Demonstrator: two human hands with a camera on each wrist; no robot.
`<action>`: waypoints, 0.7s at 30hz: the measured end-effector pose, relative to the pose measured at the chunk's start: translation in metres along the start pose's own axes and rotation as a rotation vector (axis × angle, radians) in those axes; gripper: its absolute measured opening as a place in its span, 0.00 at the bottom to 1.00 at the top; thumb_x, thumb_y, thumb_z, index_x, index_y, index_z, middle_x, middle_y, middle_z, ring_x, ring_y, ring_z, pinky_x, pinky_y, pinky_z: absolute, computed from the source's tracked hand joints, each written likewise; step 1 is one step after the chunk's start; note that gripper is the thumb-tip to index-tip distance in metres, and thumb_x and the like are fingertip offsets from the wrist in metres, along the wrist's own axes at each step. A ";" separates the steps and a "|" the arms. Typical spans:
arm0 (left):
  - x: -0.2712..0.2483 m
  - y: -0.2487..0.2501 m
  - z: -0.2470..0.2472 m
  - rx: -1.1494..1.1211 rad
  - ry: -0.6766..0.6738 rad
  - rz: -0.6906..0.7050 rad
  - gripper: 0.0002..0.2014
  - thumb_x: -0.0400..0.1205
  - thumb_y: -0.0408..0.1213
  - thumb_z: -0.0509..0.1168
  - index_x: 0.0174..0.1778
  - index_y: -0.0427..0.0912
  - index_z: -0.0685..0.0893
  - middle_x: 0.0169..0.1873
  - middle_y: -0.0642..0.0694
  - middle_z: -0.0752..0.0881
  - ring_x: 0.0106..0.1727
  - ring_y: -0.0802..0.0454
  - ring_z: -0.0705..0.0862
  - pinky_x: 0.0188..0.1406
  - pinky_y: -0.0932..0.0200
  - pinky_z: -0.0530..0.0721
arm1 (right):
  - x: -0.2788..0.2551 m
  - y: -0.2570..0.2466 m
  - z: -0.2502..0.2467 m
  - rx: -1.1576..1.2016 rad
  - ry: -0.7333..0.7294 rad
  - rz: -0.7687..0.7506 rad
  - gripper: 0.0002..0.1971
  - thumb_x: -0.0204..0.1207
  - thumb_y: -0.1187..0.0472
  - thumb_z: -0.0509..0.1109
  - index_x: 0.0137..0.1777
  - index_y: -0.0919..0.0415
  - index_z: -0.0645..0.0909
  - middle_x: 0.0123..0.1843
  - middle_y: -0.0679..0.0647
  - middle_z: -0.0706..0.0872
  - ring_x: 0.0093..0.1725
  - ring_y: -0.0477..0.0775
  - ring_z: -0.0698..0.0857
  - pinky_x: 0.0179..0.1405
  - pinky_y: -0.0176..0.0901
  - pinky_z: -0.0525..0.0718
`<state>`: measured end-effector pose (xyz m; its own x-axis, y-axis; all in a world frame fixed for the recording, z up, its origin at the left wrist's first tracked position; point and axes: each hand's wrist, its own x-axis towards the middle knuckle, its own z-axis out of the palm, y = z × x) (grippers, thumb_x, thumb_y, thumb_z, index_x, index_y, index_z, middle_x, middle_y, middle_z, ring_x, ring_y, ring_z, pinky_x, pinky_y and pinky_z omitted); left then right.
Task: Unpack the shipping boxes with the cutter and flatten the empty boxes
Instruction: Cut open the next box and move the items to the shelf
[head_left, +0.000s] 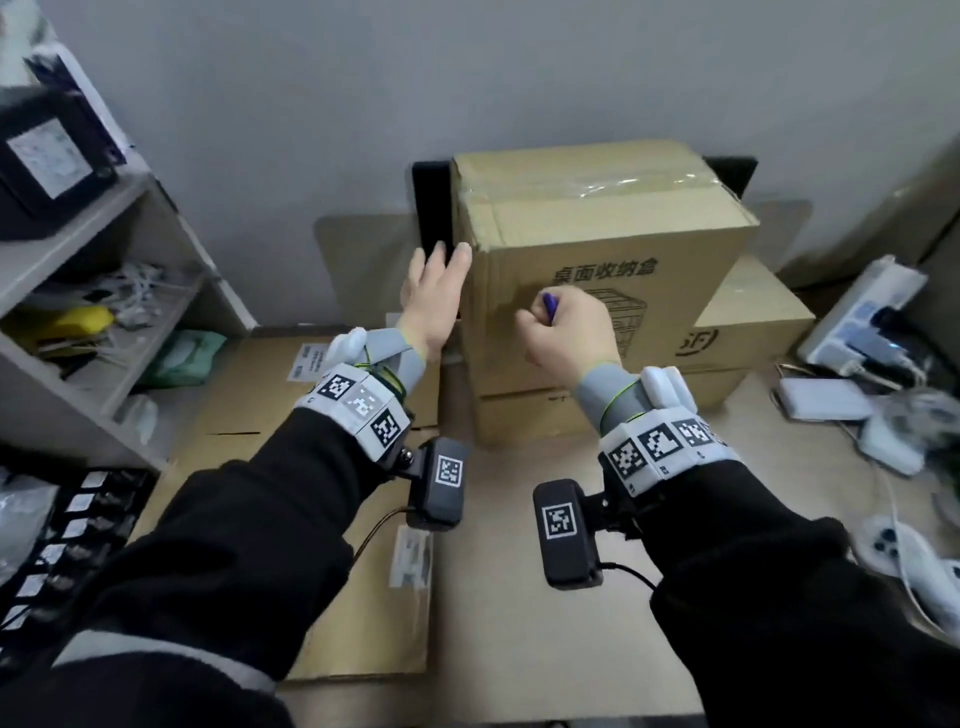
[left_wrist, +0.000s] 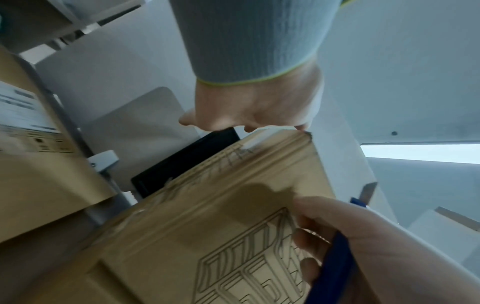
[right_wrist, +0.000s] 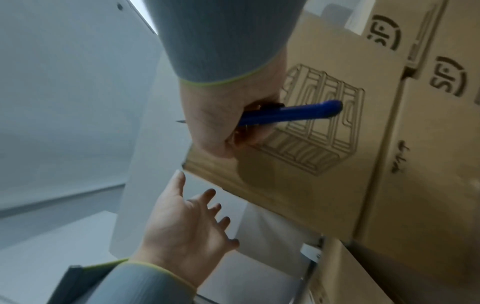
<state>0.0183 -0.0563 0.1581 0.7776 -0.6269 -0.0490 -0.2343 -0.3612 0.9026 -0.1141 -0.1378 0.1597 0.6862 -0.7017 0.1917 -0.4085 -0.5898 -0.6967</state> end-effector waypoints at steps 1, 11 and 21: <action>0.000 0.011 0.005 -0.019 0.018 0.005 0.47 0.70 0.71 0.44 0.85 0.49 0.55 0.85 0.53 0.49 0.84 0.55 0.43 0.82 0.53 0.42 | 0.004 0.004 -0.017 -0.004 0.060 -0.006 0.20 0.74 0.59 0.66 0.26 0.55 0.60 0.33 0.53 0.72 0.36 0.59 0.76 0.34 0.45 0.68; 0.002 0.039 0.027 -0.259 0.073 -0.041 0.53 0.64 0.71 0.63 0.83 0.47 0.60 0.77 0.51 0.72 0.76 0.51 0.71 0.77 0.44 0.68 | 0.045 0.059 -0.111 -0.044 0.450 0.253 0.20 0.78 0.42 0.61 0.54 0.59 0.79 0.77 0.59 0.64 0.75 0.63 0.62 0.74 0.47 0.60; -0.010 0.024 0.035 -0.281 0.169 0.000 0.44 0.68 0.67 0.58 0.81 0.53 0.64 0.74 0.54 0.76 0.75 0.51 0.72 0.79 0.41 0.63 | 0.047 0.081 -0.114 0.079 0.338 0.306 0.24 0.77 0.40 0.64 0.30 0.56 0.62 0.51 0.54 0.70 0.45 0.54 0.70 0.44 0.41 0.67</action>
<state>-0.0162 -0.0832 0.1656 0.8690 -0.4948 0.0010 -0.0818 -0.1417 0.9865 -0.1842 -0.2640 0.1914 0.3010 -0.9375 0.1745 -0.5055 -0.3120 -0.8045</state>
